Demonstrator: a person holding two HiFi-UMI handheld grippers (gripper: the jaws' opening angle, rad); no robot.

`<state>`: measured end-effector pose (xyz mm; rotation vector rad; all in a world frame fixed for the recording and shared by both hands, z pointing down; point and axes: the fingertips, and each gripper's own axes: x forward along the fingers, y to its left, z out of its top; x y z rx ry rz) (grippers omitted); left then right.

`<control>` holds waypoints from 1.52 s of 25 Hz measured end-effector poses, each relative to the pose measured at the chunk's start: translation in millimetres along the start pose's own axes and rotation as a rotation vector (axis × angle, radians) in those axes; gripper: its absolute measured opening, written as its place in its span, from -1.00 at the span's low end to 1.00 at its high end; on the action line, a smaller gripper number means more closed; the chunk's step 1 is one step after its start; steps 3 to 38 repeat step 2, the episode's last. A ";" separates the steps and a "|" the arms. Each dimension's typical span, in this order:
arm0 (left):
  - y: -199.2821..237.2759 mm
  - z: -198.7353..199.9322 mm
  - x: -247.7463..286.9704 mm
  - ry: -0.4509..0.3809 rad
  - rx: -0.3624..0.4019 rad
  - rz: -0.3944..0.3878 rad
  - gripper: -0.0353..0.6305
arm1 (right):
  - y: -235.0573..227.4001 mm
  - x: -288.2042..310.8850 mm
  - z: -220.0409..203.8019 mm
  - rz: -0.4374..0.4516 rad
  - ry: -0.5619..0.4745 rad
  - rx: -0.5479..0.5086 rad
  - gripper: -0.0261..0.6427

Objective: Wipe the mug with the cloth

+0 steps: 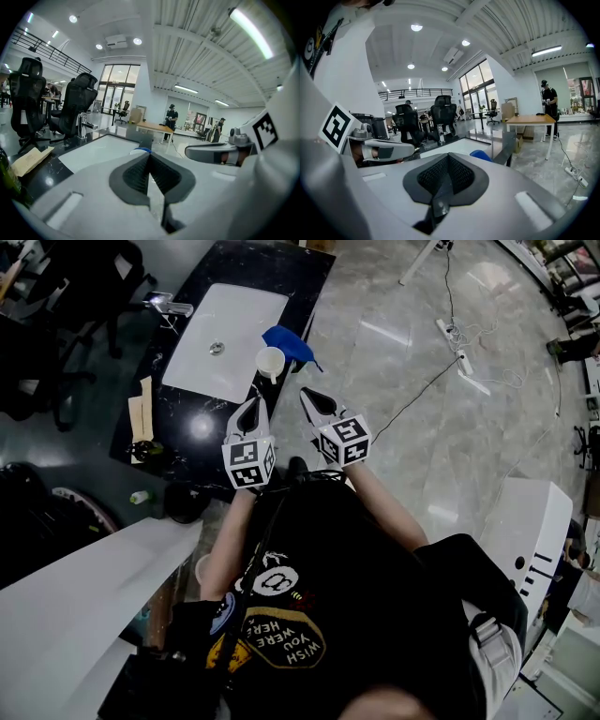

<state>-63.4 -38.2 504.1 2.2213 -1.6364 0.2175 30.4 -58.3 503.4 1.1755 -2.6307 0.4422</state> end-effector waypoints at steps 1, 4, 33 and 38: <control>-0.4 -0.8 -0.3 0.000 -0.001 0.000 -0.88 | -0.2 -0.5 -0.6 0.000 0.000 0.003 -0.92; -0.9 -1.5 -0.6 0.000 -0.002 -0.001 -0.88 | -0.3 -1.0 -1.2 0.001 0.000 0.006 -0.92; -0.9 -1.5 -0.6 0.000 -0.002 -0.001 -0.88 | -0.3 -1.0 -1.2 0.001 0.000 0.006 -0.92; -0.9 -1.5 -0.6 0.000 -0.002 -0.001 -0.88 | -0.3 -1.0 -1.2 0.001 0.000 0.006 -0.92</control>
